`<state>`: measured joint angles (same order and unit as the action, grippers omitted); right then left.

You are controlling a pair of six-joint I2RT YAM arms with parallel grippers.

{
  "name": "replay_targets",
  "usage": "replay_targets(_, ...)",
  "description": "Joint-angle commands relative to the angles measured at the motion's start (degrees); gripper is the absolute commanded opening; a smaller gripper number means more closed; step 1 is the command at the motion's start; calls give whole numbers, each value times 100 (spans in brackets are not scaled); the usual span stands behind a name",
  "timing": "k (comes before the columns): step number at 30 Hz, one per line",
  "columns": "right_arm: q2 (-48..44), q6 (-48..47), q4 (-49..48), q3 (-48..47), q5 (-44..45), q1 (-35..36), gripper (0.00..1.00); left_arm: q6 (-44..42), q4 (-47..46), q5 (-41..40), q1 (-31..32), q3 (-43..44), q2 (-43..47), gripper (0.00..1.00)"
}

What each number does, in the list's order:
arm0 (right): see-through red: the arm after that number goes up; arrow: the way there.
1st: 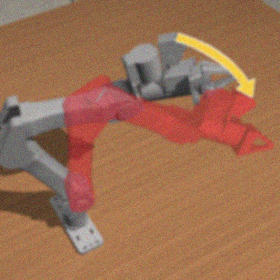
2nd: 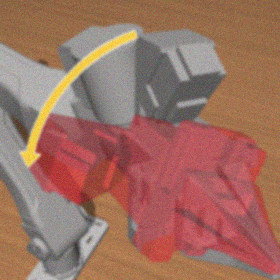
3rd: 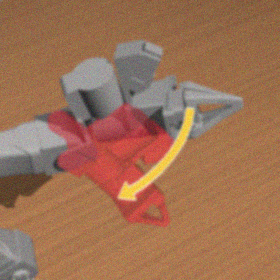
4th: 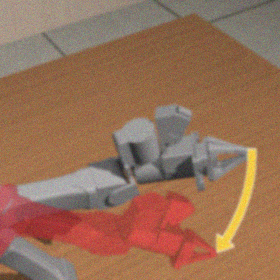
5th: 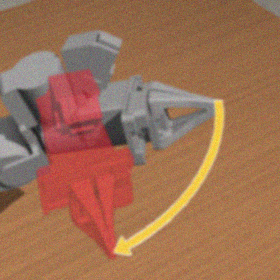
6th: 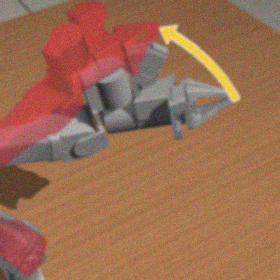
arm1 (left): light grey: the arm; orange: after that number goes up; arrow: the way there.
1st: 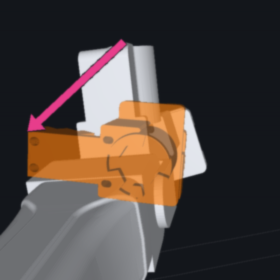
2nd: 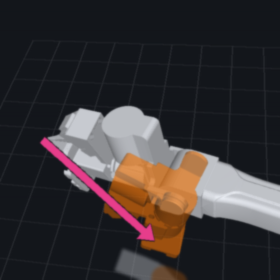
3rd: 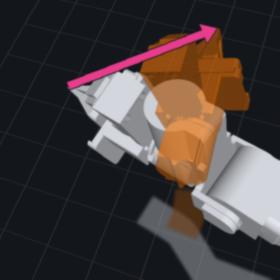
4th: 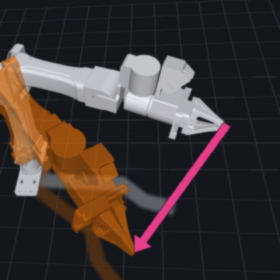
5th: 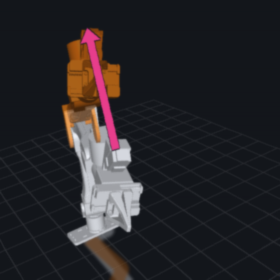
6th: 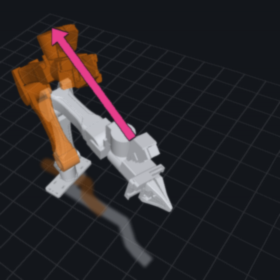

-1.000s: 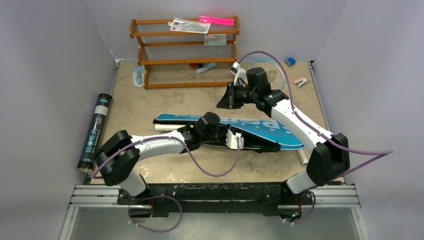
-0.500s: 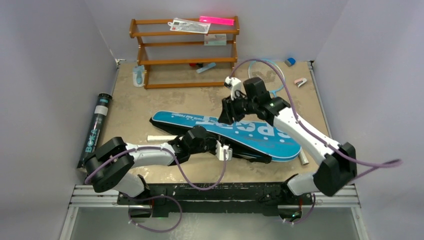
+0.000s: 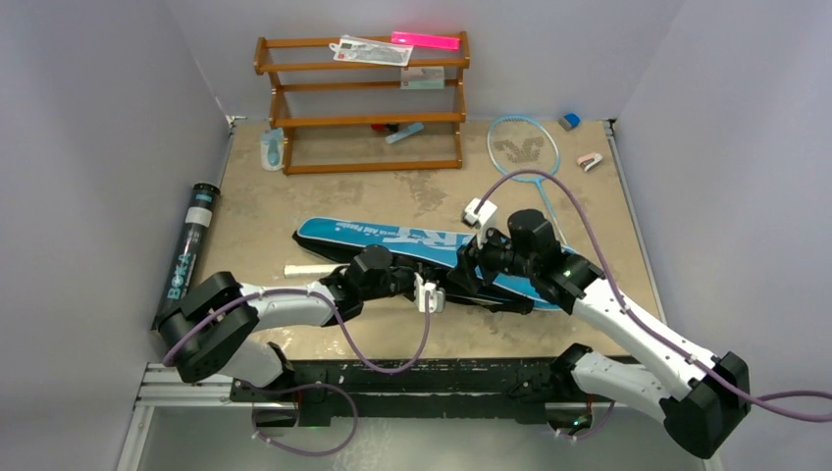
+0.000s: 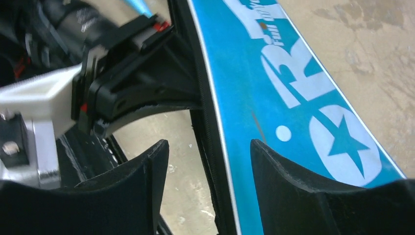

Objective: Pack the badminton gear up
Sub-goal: Place the racket in the racket bag.

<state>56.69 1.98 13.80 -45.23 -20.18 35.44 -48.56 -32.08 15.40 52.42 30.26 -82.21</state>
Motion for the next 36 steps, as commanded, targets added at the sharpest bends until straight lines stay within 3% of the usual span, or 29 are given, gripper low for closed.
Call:
replay_targets(1,-199,-1070,-761,290,562,642,63,129,-686,586,-204,77,395,0)
replay_targets(11,684,-1692,-1287,102,1983,816,51,82,-709,888,-373,104,376,0)
replay_targets(15,841,-1534,-1549,157,1719,817,47,66,-657,971,-474,112,428,0)
replay_targets(19,934,-1488,-1657,62,1529,816,14,20,-513,1051,-546,152,495,0)
replay_targets(22,897,-1211,-1795,-35,1058,813,0,-70,-242,1197,-549,286,466,0)
replay_targets(28,1053,398,-1862,-486,290,416,0,328,-158,1553,-540,529,544,0)
replay_targets(36,1316,1791,-1973,-896,-1171,-179,0,468,-338,2144,-549,768,417,0)
